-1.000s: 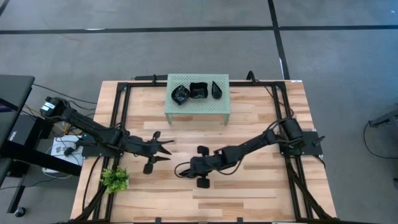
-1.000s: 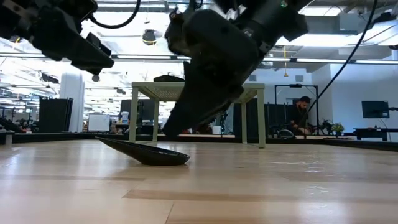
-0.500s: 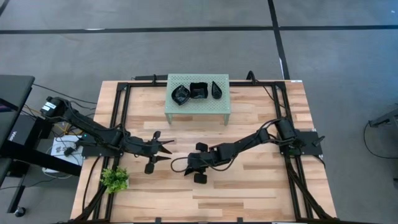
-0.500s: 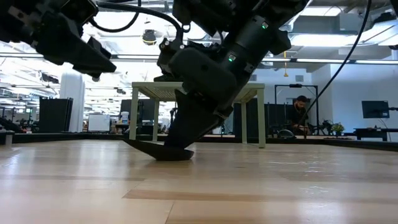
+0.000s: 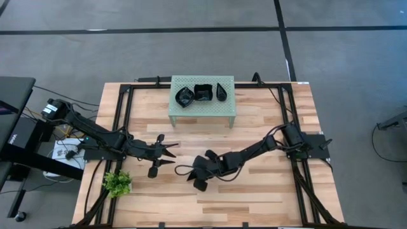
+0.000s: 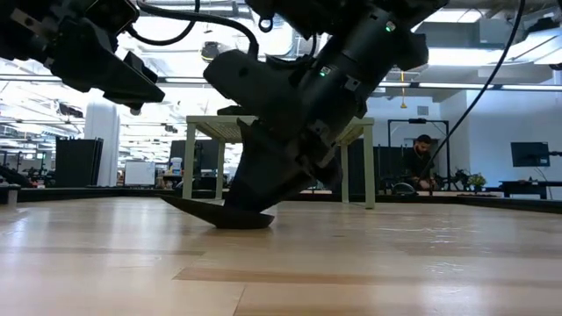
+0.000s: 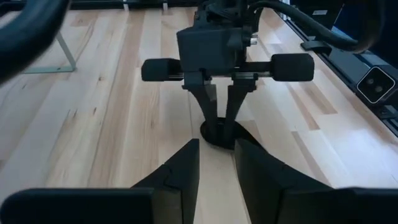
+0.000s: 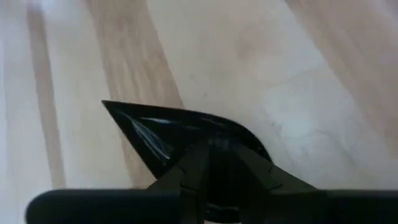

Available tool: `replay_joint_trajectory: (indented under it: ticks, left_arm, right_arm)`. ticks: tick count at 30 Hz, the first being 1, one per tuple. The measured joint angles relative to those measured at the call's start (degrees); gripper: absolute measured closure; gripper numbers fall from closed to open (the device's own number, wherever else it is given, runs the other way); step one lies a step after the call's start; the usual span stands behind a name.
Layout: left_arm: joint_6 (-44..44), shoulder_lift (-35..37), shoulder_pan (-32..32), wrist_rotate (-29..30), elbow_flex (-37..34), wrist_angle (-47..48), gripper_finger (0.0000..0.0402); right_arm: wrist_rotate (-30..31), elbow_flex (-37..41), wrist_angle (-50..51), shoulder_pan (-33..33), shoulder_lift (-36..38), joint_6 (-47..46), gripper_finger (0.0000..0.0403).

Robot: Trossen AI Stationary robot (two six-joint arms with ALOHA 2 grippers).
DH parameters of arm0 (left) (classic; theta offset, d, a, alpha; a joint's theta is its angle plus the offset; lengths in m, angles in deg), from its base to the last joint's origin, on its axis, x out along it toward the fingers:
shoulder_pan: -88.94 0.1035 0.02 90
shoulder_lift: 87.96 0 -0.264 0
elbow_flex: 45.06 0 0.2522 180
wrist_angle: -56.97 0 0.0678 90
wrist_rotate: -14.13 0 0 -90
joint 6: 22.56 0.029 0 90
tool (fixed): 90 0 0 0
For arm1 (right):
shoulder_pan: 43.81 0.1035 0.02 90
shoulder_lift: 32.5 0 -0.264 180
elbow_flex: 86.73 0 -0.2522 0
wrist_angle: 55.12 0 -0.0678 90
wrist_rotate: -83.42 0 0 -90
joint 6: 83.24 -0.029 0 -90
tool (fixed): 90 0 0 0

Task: Pick & Place Mini shaped plates
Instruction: Stack the drop-shaped plate on top of the other drop-shaped plate on the shelf

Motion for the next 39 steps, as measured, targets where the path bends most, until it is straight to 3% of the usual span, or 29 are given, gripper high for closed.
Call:
replay_joint_trajectory:
  ticks: [6,9,14,18,32,39]
  left_arm:
    - [0.0,0.0,0.0,0.0,0.0,-0.1,0.0298]
    - [-0.1,0.0,0.0,0.0,0.0,-0.3,0.0298]
    - [-0.4,0.0,0.0,0.0,0.0,-0.3,0.0298]
    - [-0.4,0.0,0.0,0.0,0.0,-0.3,0.0298]
    - [-0.4,0.0,0.0,0.0,0.0,-0.9,0.0298]
    - [-0.4,0.0,0.0,0.0,0.0,-0.9,0.0298]
  right_arm:
    - [0.2,-1.0,0.0,0.7,1.9,8.7,0.0347]
    - [-0.1,-3.2,3.5,0.9,4.3,9.7,0.0347]
    - [-2.7,-3.9,13.7,2.3,6.0,23.9,0.0347]
    - [-3.4,-3.9,17.3,3.1,5.6,27.4,0.0347]
    - [-6.0,-4.0,13.6,2.2,3.8,43.9,0.0344]
    - [-6.2,-4.0,13.9,1.8,3.8,44.0,0.0300]
